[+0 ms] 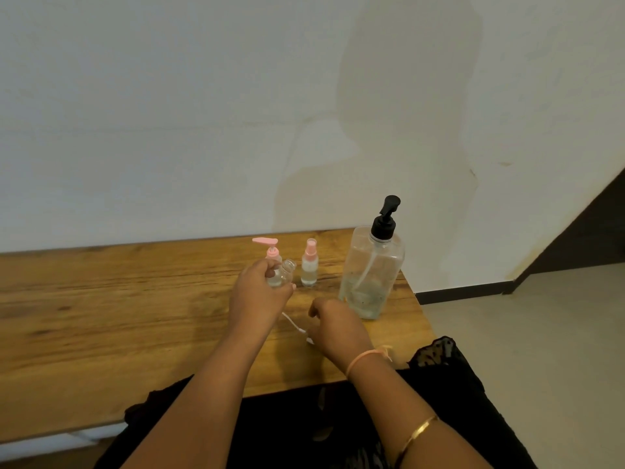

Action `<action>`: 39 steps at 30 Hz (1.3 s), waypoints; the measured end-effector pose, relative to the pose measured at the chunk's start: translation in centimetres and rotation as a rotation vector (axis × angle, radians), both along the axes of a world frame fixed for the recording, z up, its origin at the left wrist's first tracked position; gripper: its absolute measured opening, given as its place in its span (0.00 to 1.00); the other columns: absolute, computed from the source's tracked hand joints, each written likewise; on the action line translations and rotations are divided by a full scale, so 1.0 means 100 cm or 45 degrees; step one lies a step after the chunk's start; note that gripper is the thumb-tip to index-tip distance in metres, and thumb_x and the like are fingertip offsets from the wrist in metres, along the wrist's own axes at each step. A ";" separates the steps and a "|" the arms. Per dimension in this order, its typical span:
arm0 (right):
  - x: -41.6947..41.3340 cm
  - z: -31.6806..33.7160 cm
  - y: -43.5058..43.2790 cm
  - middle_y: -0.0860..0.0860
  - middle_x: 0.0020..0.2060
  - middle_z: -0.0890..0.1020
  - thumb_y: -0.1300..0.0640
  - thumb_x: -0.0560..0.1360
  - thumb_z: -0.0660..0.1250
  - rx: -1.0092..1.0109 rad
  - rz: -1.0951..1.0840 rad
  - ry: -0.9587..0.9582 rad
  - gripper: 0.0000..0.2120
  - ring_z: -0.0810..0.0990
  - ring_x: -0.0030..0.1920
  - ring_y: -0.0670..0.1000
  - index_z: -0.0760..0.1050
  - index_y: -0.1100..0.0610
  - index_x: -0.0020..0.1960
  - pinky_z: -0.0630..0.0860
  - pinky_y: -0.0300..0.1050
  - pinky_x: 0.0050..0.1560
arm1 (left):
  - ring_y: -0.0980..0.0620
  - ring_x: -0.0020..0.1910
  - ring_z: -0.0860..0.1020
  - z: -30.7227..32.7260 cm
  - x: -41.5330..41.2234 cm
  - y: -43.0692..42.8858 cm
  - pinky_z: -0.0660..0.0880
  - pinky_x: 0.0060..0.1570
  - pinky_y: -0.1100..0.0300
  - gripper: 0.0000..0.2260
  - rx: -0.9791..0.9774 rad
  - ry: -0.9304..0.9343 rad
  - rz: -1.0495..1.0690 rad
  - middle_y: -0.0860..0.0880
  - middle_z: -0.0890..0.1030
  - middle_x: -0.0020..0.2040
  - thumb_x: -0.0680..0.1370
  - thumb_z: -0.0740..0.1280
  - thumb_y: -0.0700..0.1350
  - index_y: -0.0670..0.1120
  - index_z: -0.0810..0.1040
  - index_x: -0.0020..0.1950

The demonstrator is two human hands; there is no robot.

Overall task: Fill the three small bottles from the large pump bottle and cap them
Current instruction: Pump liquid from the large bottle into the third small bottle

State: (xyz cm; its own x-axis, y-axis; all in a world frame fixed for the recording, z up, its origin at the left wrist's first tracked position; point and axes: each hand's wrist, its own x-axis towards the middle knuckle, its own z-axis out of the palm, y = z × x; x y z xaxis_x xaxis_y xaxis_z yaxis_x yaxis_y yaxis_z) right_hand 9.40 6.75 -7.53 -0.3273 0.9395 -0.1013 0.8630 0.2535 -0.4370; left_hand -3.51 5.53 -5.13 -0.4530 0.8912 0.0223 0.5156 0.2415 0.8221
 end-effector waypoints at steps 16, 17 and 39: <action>0.053 0.081 0.013 0.48 0.41 0.77 0.64 0.72 0.69 0.993 -0.076 0.921 0.05 0.76 0.41 0.44 0.76 0.58 0.47 0.76 0.34 0.42 | 0.56 0.51 0.76 0.018 0.026 0.001 0.71 0.40 0.66 0.17 0.295 -0.172 -0.078 0.53 0.75 0.54 0.73 0.70 0.47 0.53 0.75 0.61; 0.056 0.078 0.016 0.48 0.42 0.76 0.63 0.72 0.69 1.010 -0.127 0.944 0.07 0.76 0.41 0.44 0.75 0.57 0.48 0.76 0.36 0.41 | 0.57 0.50 0.76 0.018 0.027 0.002 0.70 0.39 0.68 0.16 0.294 -0.182 -0.084 0.53 0.75 0.54 0.73 0.70 0.47 0.53 0.75 0.60; 0.072 0.060 0.063 0.39 0.46 0.77 0.57 0.72 0.72 0.207 -0.224 1.032 0.13 0.72 0.46 0.28 0.75 0.52 0.54 0.64 0.18 0.43 | 0.62 0.49 0.75 0.014 0.033 0.005 0.70 0.38 0.70 0.14 0.263 -0.167 -0.143 0.54 0.75 0.54 0.74 0.70 0.47 0.55 0.75 0.59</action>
State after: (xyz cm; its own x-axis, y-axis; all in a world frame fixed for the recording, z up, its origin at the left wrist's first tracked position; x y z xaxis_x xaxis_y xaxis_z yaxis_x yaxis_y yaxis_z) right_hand 16.63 13.02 -1.53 -0.0878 0.9662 0.2425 0.3313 0.2579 -0.9076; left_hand -0.26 6.05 -3.69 -0.3622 0.9189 0.1564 0.4154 0.0090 0.9096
